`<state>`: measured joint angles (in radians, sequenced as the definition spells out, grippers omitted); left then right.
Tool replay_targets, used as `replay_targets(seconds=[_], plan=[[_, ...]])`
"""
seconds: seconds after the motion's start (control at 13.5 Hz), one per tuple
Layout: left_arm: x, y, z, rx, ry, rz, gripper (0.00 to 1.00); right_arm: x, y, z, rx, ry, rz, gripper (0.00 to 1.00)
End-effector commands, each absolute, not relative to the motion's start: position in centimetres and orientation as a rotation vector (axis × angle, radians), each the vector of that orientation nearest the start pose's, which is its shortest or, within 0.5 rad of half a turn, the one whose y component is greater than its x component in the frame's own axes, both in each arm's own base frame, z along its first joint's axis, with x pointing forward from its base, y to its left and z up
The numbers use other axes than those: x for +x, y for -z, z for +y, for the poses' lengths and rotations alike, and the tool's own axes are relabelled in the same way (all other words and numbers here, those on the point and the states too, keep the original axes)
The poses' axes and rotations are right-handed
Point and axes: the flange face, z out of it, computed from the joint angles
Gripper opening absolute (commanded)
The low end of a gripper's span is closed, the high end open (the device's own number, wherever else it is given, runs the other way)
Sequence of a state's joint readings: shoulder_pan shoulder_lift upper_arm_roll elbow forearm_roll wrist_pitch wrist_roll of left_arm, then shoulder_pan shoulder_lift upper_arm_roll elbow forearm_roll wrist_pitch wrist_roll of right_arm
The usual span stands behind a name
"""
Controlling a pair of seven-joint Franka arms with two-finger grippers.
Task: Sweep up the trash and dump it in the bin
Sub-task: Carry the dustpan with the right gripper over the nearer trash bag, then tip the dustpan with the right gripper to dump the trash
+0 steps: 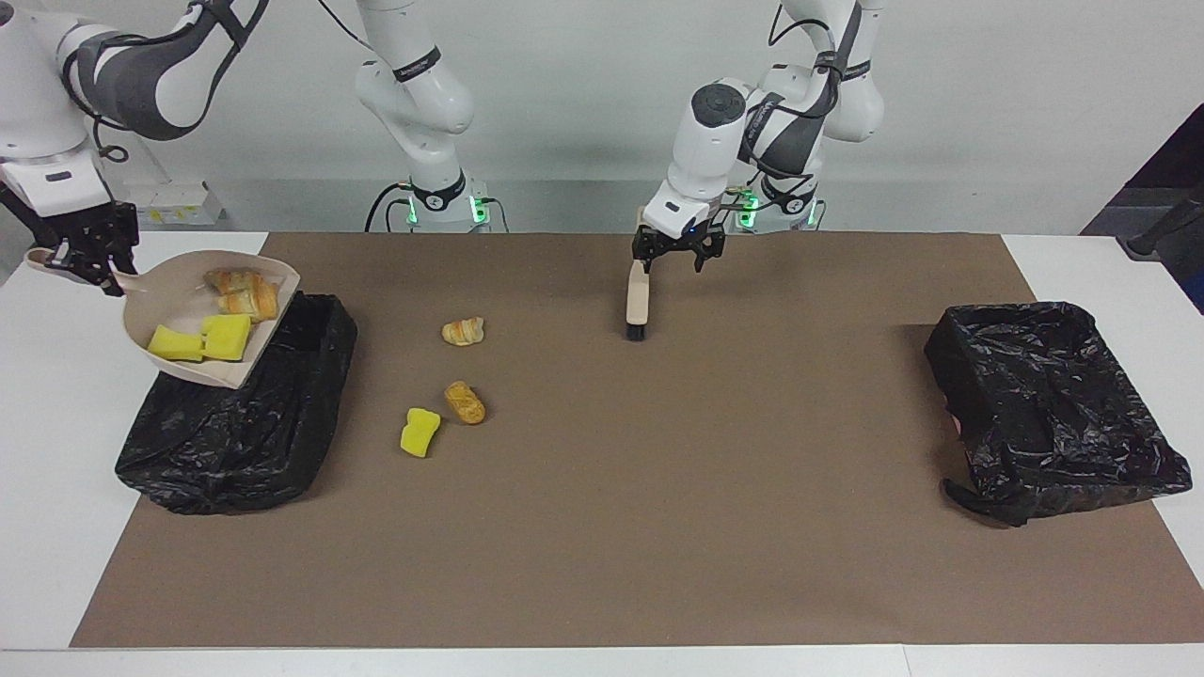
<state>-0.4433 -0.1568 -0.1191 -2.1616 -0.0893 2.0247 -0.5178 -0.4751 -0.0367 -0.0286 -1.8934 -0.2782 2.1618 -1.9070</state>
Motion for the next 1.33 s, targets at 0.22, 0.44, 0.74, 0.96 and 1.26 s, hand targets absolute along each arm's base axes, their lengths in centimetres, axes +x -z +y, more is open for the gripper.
replay_targets(seconds=[0.22,0.44,0.74,0.96,1.26], plan=[[46.5,-48.7,-20.1,-3.157,0.012,0.056,1.00,50.1,-53.9,-23.3,-2.668,-0.622,-2.481,0.00],[48.5,-50.1,-15.7,-3.156,0.024,0.083,1.00,50.5,-53.4,-19.9,-2.686,-0.745,-2.553,0.00],[50.3,-52.1,-10.8,-3.151,0.061,0.131,1.00,51.3,-53.2,-16.6,-2.585,-0.996,-2.748,0.00],[51.2,-53.8,-7.3,-3.145,0.063,0.168,1.00,51.3,-53.6,-16.7,-2.577,-1.093,-2.783,0.00],[51.5,-57.2,-2.4,-3.138,0.071,0.212,1.00,51.2,-54.4,-16.6,-2.516,-1.235,-2.854,0.00]])
